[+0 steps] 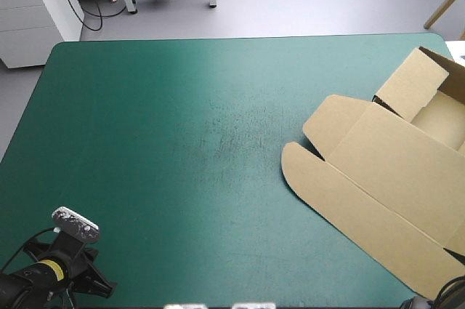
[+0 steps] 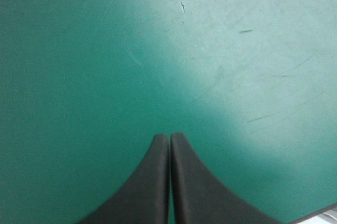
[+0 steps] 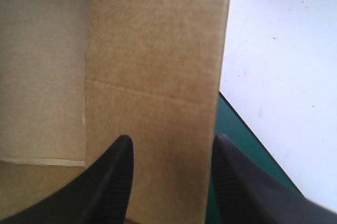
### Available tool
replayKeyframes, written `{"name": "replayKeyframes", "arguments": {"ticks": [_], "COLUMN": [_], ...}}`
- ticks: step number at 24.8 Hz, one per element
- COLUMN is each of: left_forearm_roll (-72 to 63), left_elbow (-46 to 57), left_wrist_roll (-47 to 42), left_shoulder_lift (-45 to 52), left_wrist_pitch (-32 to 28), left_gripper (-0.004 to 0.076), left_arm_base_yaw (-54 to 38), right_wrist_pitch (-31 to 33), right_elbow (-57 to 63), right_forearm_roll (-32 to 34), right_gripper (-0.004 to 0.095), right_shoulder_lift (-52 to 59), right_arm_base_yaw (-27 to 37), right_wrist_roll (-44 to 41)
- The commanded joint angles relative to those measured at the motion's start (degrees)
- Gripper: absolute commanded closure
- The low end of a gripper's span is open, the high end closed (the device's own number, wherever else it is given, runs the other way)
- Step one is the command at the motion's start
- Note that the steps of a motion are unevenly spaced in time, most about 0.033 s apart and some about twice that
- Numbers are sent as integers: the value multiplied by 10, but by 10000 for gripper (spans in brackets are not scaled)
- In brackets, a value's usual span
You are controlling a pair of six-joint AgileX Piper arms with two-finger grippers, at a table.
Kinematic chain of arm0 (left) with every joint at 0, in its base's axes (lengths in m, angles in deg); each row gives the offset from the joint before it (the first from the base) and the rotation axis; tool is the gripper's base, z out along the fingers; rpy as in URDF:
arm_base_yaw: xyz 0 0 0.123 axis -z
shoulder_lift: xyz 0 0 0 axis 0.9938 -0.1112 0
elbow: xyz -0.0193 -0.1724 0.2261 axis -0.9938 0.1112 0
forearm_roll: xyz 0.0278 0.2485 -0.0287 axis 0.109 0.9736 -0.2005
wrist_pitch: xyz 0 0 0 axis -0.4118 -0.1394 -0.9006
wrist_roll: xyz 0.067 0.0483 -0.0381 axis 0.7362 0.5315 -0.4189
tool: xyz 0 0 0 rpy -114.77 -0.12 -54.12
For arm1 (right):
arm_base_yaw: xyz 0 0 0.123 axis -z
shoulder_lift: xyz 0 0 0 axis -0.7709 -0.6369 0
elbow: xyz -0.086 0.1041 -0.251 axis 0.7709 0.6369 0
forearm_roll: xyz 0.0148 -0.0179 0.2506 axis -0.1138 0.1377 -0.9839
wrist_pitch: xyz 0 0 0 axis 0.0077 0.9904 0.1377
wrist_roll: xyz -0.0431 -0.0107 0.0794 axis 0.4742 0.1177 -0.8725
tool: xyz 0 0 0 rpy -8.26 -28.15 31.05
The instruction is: Fold the box
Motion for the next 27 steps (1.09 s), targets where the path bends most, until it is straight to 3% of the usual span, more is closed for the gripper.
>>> {"name": "replayKeyframes", "arguments": {"ticks": [1,3,6,8,11,16,27], "left_forearm_roll": [3,3,3,3,3,3,3], "left_elbow": [-15,-15,-15,-15,-15,-15,-15], "left_wrist_roll": [-6,-6,-6,-6,-6,-6,-6], "left_shoulder_lift": [-4,-4,-4,-4,-4,-4,-4], "left_wrist_pitch": [-21,-21,-21,-21,-21,-21,-21], "left_gripper": [734,734,734,734,734,734,734], "left_arm_base_yaw": [3,3,3,3,3,3,3], "right_wrist_pitch": [-14,-14,-14,-14,-14,-14,-23], "right_elbow": [-16,-16,-16,-16,-11,106,433], "right_forearm_roll": [1,-5,-81,-141,-149,-120,-110], "right_gripper": [468,468,500,636,931,910,912], "right_shoulder_lift": [64,83,146,201,289,425,669], "right_arm_base_yaw": [3,3,3,-6,-51,-144,-260], "right_wrist_roll": [6,6,7,47,55,79,122]}}
